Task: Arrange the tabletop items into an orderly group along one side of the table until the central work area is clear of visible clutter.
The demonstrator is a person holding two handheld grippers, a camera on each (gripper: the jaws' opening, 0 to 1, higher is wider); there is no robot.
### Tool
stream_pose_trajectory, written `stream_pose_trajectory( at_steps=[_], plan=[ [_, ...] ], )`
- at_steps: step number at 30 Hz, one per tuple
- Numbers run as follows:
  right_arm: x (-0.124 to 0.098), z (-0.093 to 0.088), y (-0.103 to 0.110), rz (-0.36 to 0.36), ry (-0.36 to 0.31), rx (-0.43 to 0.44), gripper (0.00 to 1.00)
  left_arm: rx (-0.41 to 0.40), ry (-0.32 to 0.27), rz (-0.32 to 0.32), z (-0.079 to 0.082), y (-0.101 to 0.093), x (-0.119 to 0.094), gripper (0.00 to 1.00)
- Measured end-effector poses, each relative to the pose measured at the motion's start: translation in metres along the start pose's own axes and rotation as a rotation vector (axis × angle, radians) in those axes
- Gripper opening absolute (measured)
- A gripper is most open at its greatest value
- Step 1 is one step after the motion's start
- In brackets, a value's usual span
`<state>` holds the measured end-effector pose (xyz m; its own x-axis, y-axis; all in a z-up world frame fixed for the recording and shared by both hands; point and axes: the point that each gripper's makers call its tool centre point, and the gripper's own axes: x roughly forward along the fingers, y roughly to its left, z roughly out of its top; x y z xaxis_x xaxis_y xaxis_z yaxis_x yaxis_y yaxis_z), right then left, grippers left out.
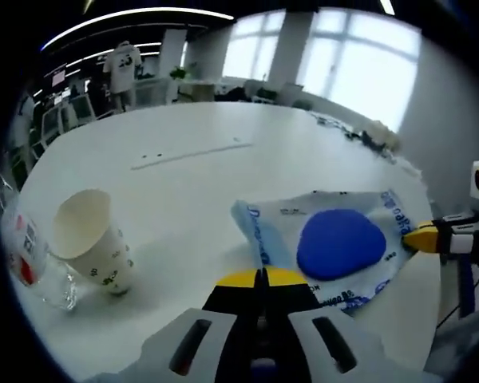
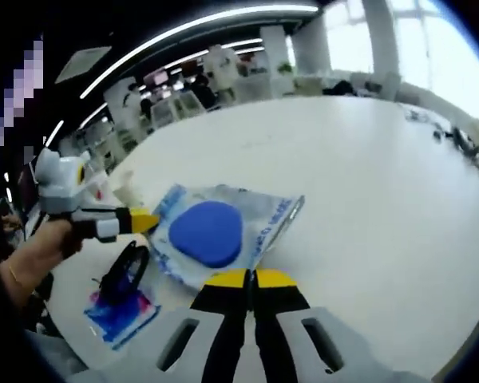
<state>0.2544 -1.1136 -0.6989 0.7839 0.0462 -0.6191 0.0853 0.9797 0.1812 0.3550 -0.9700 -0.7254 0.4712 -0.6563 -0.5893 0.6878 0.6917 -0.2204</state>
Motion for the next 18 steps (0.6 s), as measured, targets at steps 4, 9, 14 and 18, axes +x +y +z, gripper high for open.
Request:
stream_pose_trajectory(
  at_steps=[4, 9, 14, 18],
  plan=[
    [0.008, 0.016, 0.000, 0.002, -0.018, -0.041, 0.00, 0.009, -0.016, 0.019, 0.004, 0.002, -0.004, 0.00],
    [0.017, 0.029, -0.002, 0.007, -0.032, -0.052, 0.00, -0.002, -0.035, 0.034, 0.008, 0.009, -0.006, 0.00],
    [0.025, 0.040, -0.002, 0.018, -0.045, -0.055, 0.00, 0.016, -0.053, 0.049, 0.012, 0.014, -0.007, 0.00],
    [0.034, 0.046, 0.001, 0.043, -0.054, -0.049, 0.00, 0.003, -0.062, 0.073, 0.013, 0.021, -0.007, 0.00]
  ],
)
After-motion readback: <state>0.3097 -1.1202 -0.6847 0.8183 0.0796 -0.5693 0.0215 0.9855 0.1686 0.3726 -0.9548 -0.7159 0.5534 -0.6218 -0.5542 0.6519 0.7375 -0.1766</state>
